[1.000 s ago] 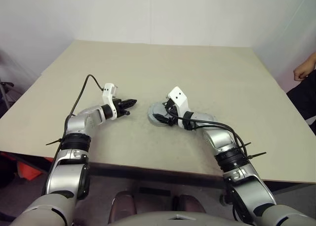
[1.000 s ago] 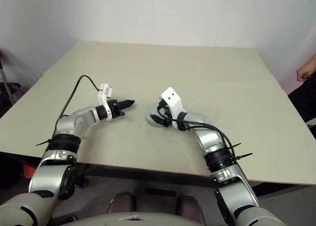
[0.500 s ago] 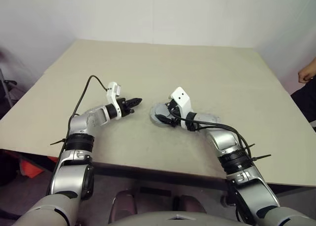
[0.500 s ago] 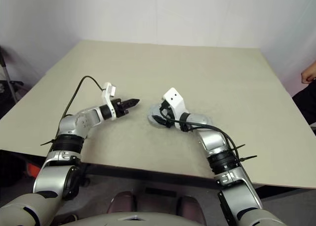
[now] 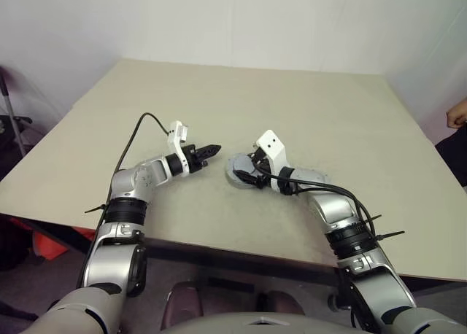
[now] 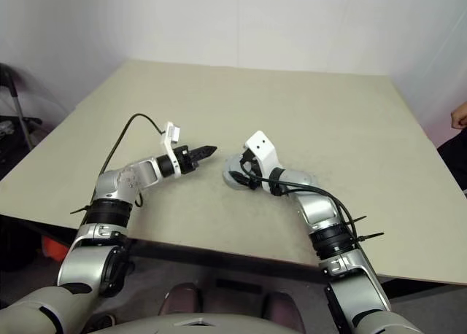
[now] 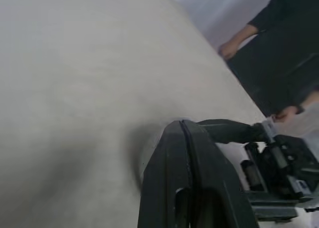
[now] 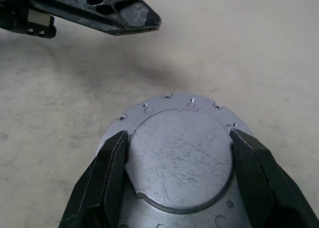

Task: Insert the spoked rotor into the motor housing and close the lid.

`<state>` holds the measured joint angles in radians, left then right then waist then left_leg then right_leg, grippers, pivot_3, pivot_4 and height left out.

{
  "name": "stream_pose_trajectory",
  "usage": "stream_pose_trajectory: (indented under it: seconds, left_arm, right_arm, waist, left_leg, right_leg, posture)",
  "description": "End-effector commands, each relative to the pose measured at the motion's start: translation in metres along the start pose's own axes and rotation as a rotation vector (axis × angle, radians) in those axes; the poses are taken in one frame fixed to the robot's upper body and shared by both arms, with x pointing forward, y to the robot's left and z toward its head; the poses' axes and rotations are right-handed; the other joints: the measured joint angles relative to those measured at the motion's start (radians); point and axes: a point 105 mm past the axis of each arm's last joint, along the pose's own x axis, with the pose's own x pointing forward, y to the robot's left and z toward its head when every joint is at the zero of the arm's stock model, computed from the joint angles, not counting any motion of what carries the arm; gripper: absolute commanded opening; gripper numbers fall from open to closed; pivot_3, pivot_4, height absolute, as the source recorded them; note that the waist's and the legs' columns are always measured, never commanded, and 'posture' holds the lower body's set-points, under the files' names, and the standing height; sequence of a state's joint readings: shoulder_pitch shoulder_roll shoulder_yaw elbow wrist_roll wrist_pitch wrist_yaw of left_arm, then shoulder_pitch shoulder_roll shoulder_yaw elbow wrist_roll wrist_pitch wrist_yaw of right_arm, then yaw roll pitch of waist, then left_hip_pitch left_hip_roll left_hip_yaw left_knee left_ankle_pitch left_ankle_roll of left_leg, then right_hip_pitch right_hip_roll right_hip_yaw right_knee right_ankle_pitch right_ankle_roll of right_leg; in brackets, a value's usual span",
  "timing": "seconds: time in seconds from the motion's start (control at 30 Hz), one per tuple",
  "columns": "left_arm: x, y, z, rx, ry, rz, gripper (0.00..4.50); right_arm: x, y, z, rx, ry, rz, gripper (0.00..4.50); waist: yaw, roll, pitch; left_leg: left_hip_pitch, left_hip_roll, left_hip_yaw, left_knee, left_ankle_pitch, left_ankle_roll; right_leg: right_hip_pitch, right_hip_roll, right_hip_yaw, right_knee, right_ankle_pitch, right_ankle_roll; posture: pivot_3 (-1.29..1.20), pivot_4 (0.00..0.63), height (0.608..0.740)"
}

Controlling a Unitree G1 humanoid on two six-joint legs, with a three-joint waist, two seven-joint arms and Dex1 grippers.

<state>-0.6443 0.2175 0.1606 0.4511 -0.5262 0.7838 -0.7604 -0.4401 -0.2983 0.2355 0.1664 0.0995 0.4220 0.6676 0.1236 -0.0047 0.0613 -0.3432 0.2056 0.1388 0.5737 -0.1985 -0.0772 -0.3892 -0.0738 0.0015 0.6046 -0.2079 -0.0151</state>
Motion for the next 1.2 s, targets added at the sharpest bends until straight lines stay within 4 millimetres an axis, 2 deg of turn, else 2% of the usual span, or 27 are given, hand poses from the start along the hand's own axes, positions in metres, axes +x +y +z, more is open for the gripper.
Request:
stream_pose_trajectory:
  seconds: [0.03, 0.27, 0.47, 0.73, 0.83, 1.17, 1.2]
  left_arm:
    - [-0.001, -0.009, 0.013, 0.047, -0.028, -0.024, 0.00]
    - [0.001, -0.014, 0.011, 0.016, -0.023, -0.045, 0.00]
    - [0.008, -0.027, -0.009, -0.134, 0.045, -0.112, 0.00]
    - [0.007, -0.013, -0.042, -0.185, 0.171, -0.022, 0.00]
    - [0.007, -0.001, -0.055, -0.175, 0.227, 0.058, 0.00]
    - [0.016, -0.005, -0.064, -0.178, 0.265, 0.060, 0.00]
    - [0.016, -0.005, -0.064, -0.177, 0.266, 0.060, 0.00]
  right_arm:
    - [-0.012, 0.004, -0.067, 0.102, 0.245, 0.000, 3.12]
    - [-0.014, 0.002, -0.072, 0.109, 0.264, -0.009, 3.12]
    - [-0.012, 0.001, -0.068, 0.098, 0.262, -0.011, 3.12]
    - [-0.012, -0.001, -0.066, 0.093, 0.255, -0.022, 3.12]
    - [-0.012, -0.003, -0.064, 0.093, 0.248, -0.036, 3.12]
    - [-0.014, -0.003, -0.056, 0.095, 0.225, -0.024, 3.12]
    - [-0.015, -0.001, -0.054, 0.090, 0.220, -0.010, 3.47]
  waist:
    - [0.001, 0.000, -0.002]
    - [0.002, -0.001, -0.006]
    - [0.001, -0.001, -0.007]
    - [0.000, 0.001, -0.008]
    - [0.001, 0.001, -0.010]
    - [0.001, 0.005, -0.015]
    - [0.001, 0.005, -0.016]
  left_leg:
    - [0.000, 0.000, 0.000, 0.000, 0.000, 0.000]
    - [0.000, -0.001, 0.000, 0.000, -0.001, 0.001]
    - [0.000, -0.001, 0.000, 0.000, -0.001, 0.001]
    - [0.000, -0.001, 0.000, -0.002, -0.001, 0.002]
    - [0.000, -0.001, 0.000, -0.002, -0.001, 0.002]
    - [0.007, -0.001, 0.000, -0.003, -0.003, 0.005]
    - [0.008, -0.001, 0.000, -0.004, -0.003, 0.005]
  right_leg:
    - [0.001, -0.001, 0.000, 0.000, -0.001, 0.001]
    - [0.002, -0.002, -0.001, -0.001, -0.003, 0.002]
    - [0.004, -0.002, -0.002, -0.002, -0.004, 0.003]
    - [0.004, -0.002, -0.002, -0.002, -0.006, 0.006]
    - [0.004, -0.002, -0.002, -0.002, -0.008, 0.008]
    - [0.011, -0.004, -0.003, -0.005, -0.010, 0.012]
    - [0.013, -0.004, -0.003, -0.006, -0.010, 0.012]
  posture:
    - [0.00, 0.000, 0.740]
    - [0.00, 0.000, 0.740]
    - [0.00, 0.000, 0.740]
    - [0.00, 0.000, 0.740]
    - [0.00, 0.000, 0.740]
    - [0.00, 0.000, 0.740]
    - [0.00, 0.000, 0.740]
